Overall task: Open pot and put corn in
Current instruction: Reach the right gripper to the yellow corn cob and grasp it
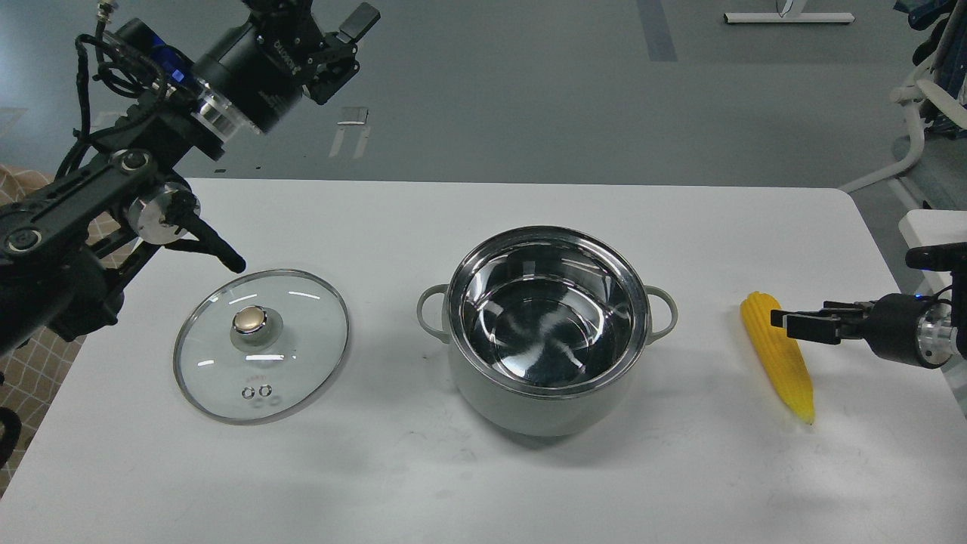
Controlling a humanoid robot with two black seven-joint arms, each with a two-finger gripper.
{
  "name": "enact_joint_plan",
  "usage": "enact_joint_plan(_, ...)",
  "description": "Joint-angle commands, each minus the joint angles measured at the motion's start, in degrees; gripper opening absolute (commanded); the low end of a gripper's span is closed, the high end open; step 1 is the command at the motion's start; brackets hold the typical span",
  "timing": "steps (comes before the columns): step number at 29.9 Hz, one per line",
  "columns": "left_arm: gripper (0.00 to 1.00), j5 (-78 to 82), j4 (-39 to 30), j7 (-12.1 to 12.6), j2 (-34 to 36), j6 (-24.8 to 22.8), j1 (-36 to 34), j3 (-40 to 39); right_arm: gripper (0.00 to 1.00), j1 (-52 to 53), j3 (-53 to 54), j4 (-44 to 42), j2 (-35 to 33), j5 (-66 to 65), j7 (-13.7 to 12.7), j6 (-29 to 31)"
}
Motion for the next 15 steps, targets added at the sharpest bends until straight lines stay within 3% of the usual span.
enact_joint_plan(1,0.97,0.00,0.01,-0.04,-0.15,-0.03,0.07,-0.08,1.00,1.84,-3.37,-2.93,2.84,0.00,0.00,-0.09)
enact_joint_plan(10,0.97,0.17,0.10,-0.04,-0.32,0.05,0.16,-0.08,0.99,2.55,-6.10,-3.82,5.30,0.36,0.00,0.18)
enact_joint_plan(15,0.97,0.17,0.10,-0.04,-0.32,0.05,0.16,-0.08,0.87,2.64,-7.24,-3.64,5.30,0.36,0.00,0.62)
